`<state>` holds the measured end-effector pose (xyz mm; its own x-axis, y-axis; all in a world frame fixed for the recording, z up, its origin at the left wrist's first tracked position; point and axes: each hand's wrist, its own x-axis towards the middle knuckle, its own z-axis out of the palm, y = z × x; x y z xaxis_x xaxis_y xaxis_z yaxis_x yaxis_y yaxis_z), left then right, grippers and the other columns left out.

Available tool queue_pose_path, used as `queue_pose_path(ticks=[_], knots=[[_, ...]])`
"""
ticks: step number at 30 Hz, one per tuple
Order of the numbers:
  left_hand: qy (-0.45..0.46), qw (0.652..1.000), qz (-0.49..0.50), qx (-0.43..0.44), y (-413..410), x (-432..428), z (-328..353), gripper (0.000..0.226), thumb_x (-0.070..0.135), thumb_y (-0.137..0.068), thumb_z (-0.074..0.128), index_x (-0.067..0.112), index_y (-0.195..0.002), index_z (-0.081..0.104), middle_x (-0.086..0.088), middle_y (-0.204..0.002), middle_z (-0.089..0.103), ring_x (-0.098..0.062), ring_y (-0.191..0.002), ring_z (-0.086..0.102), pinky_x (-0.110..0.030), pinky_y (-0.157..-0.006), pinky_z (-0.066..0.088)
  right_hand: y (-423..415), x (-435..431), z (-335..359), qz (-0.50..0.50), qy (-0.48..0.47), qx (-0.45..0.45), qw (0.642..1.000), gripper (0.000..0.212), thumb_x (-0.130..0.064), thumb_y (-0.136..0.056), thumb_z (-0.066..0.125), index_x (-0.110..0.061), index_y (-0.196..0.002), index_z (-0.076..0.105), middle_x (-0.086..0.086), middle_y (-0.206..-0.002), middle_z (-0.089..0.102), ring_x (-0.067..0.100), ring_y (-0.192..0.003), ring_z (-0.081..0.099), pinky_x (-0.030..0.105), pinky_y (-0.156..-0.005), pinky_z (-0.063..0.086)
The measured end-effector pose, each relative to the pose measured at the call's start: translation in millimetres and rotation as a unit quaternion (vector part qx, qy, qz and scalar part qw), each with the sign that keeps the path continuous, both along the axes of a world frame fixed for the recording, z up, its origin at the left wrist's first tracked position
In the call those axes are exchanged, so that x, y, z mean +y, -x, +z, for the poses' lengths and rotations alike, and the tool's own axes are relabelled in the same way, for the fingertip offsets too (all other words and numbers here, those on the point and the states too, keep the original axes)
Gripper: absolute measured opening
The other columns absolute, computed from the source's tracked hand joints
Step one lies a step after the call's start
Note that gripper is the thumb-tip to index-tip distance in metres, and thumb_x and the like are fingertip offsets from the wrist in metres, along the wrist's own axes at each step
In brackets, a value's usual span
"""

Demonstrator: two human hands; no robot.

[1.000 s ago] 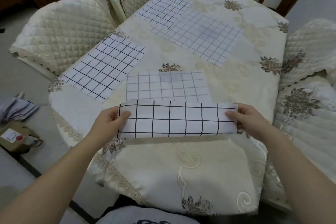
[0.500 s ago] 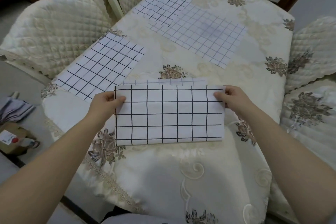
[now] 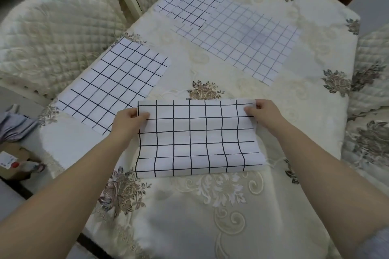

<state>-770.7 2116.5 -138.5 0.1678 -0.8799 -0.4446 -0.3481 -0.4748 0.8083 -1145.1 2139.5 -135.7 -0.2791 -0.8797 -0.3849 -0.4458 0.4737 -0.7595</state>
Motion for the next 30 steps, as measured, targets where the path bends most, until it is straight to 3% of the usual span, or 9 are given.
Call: queue_pose_path(ticks=[2, 6, 8, 12, 18, 21, 25, 30], knots=[[0.001, 1.000, 0.002, -0.008, 2.1, -4.8, -2.3, 0.041, 0.037, -0.073, 0.068, -0.001, -0.086, 0.063, -0.010, -0.072, 0.054, -0.020, -0.065, 0.048, -0.032, -0.065, 0.039, -0.5, -5.6, -2.6, 0.000, 0.002, 0.011, 1.000, 0.027, -0.014, -0.087, 0.063, -0.019, -0.062, 0.054, -0.006, -0.063, 0.054, 0.010, -0.060, 0.051, 0.024, -0.056, 0.037], [0.010, 1.000, -0.005, -0.030, 8.0, -11.5, -4.4, 0.016, 0.026, -0.085, 0.066, 0.011, -0.090, 0.070, -0.001, -0.078, 0.065, -0.018, -0.068, 0.057, -0.026, -0.062, 0.044, 1.7, -16.1, -9.3, -0.006, 0.004, 0.016, 1.000, 0.017, -0.015, -0.086, 0.063, -0.016, -0.068, 0.061, -0.004, -0.063, 0.054, 0.013, -0.060, 0.048, 0.026, -0.057, 0.037], [0.018, 0.999, -0.010, -0.030, 8.2, -13.7, -6.9, 0.010, 0.024, -0.086, 0.066, 0.016, -0.091, 0.070, 0.003, -0.083, 0.067, -0.012, -0.072, 0.060, -0.023, -0.061, 0.044, 4.0, -18.9, -13.0, -0.029, 0.001, -0.004, 1.000, 0.012, -0.015, -0.085, 0.064, -0.017, -0.073, 0.065, -0.002, -0.067, 0.059, 0.017, -0.065, 0.053, 0.028, -0.065, 0.045], [0.024, 0.999, -0.011, -0.029, 6.8, -16.5, -8.4, 0.003, 0.021, -0.088, 0.064, 0.021, -0.087, 0.068, 0.009, -0.073, 0.063, -0.005, -0.057, 0.053, -0.016, -0.050, 0.039, 10.7, -21.1, -16.9, -0.063, 0.007, -0.050, 0.997, 0.007, -0.017, -0.083, 0.064, -0.020, -0.086, 0.071, 0.004, -0.092, 0.071, 0.027, -0.087, 0.068, 0.039, -0.088, 0.054], [0.014, 0.999, 0.024, 0.018, -5.9, -22.3, -3.4, 0.018, 0.016, -0.086, 0.067, 0.011, -0.103, 0.070, -0.004, -0.094, 0.071, -0.019, -0.087, 0.069, -0.033, -0.082, 0.056, 13.4, -13.6, -2.2, -0.096, 0.028, -0.073, 0.992, 0.027, -0.019, -0.083, 0.065, -0.011, -0.109, 0.068, 0.007, -0.105, 0.070, 0.027, -0.101, 0.067, 0.043, -0.097, 0.052], [0.023, 0.998, 0.027, 0.043, -13.3, -20.0, 6.1, 0.018, 0.010, -0.088, 0.063, 0.006, -0.105, 0.068, -0.012, -0.098, 0.072, -0.022, -0.089, 0.071, -0.035, -0.085, 0.056, 9.8, -0.6, 4.7, -0.121, 0.041, -0.118, 0.985, 0.034, -0.024, -0.080, 0.067, -0.011, -0.111, 0.067, 0.008, -0.112, 0.068, 0.024, -0.105, 0.066, 0.043, -0.099, 0.050], [0.042, 0.998, 0.015, 0.053, -16.8, -23.5, 19.6, 0.011, 0.007, -0.090, 0.060, 0.009, -0.096, 0.068, -0.015, -0.098, 0.072, -0.024, -0.090, 0.071, -0.037, -0.087, 0.056, -17.9, 28.2, 17.6, -0.144, 0.046, -0.194, 0.969, 0.021, -0.010, -0.091, 0.059, -0.004, -0.111, 0.063, 0.014, -0.109, 0.067, 0.027, -0.107, 0.065, 0.038, -0.098, 0.050], [0.034, 0.990, -0.105, 0.091, 7.4, -55.2, 35.8, 0.016, 0.003, -0.094, 0.052, -0.001, -0.105, 0.063, -0.023, -0.103, 0.068, -0.031, -0.093, 0.069, -0.040, -0.088, 0.055, -67.1, 70.3, 22.4, -0.231, 0.049, -0.311, 0.921, 0.019, -0.006, -0.095, 0.052, 0.001, -0.110, 0.061, 0.015, -0.103, 0.067, 0.025, -0.099, 0.066, 0.025, -0.082, 0.056]])
